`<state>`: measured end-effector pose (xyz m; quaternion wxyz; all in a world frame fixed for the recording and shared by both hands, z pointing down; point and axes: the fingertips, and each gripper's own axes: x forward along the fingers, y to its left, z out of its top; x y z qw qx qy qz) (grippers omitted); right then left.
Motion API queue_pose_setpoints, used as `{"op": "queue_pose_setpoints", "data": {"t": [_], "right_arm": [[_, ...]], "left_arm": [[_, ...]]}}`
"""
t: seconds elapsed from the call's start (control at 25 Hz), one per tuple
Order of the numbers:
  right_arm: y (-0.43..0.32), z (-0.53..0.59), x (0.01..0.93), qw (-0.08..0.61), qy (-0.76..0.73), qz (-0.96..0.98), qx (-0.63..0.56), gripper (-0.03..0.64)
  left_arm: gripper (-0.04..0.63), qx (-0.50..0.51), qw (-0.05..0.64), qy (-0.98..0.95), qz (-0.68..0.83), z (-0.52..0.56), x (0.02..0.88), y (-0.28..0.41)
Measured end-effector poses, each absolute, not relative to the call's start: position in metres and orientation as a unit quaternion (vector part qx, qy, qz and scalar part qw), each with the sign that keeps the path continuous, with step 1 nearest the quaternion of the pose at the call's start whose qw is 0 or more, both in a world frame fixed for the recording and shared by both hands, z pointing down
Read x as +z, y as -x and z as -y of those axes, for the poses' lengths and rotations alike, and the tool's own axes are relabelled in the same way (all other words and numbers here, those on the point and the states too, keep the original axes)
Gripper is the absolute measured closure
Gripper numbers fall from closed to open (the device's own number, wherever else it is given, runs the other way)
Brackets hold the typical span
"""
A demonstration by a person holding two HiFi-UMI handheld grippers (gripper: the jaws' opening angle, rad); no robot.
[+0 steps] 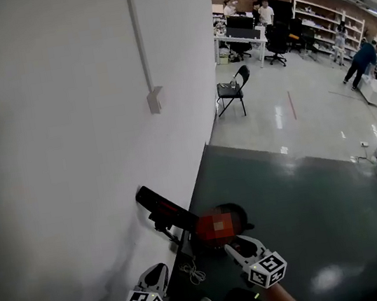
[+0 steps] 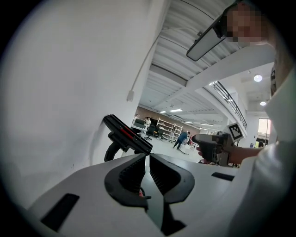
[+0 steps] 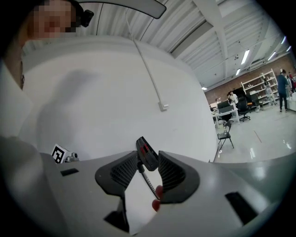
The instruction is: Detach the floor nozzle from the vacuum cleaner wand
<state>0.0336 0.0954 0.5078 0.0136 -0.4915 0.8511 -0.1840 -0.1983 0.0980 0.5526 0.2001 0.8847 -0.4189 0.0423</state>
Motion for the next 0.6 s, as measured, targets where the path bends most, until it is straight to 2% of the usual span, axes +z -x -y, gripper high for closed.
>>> {"op": "queue_pose_setpoints", "data": {"t": [0.6], "right_arm": [[-0.043, 0.041, 0.512, 0.002, 0.36, -0.91, -0.206, 0.488]], "left_arm": [[0.571, 0.08, 0.206, -0.821, 0.526, -0.02, 0.574, 0.183]]}}
